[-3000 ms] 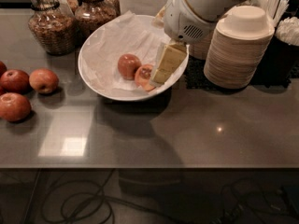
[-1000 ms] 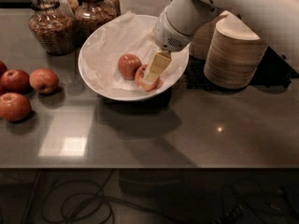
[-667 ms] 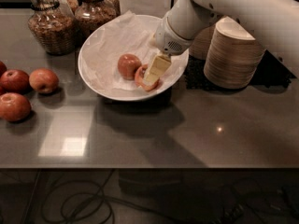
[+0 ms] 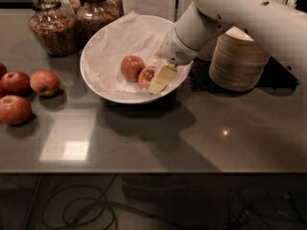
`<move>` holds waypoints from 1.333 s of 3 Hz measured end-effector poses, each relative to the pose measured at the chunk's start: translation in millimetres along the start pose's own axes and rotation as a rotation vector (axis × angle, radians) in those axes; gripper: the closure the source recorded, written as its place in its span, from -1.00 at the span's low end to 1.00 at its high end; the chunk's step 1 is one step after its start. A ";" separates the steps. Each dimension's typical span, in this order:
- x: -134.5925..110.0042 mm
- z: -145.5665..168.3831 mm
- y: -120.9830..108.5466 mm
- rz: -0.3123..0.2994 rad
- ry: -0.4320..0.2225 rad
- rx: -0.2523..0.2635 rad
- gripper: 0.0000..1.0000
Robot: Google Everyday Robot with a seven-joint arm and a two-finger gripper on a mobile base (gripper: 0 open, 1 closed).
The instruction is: Pick apple from white bowl
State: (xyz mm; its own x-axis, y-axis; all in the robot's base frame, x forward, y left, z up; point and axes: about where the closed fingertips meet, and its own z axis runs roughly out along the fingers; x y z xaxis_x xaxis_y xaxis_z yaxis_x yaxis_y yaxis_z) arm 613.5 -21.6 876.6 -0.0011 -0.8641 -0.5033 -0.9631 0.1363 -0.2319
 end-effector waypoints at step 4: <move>1.1 13.4 16.2 0.016 -0.001 -0.052 0.90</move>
Offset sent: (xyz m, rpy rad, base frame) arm -0.0140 0.0114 -0.0190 -0.0001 0.0504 0.0249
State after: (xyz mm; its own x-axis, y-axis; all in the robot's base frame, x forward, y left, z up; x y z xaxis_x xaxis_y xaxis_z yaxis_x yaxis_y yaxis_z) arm 601.5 -13.8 861.1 -0.0161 -0.8615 -0.5074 -0.9757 0.1243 -0.1802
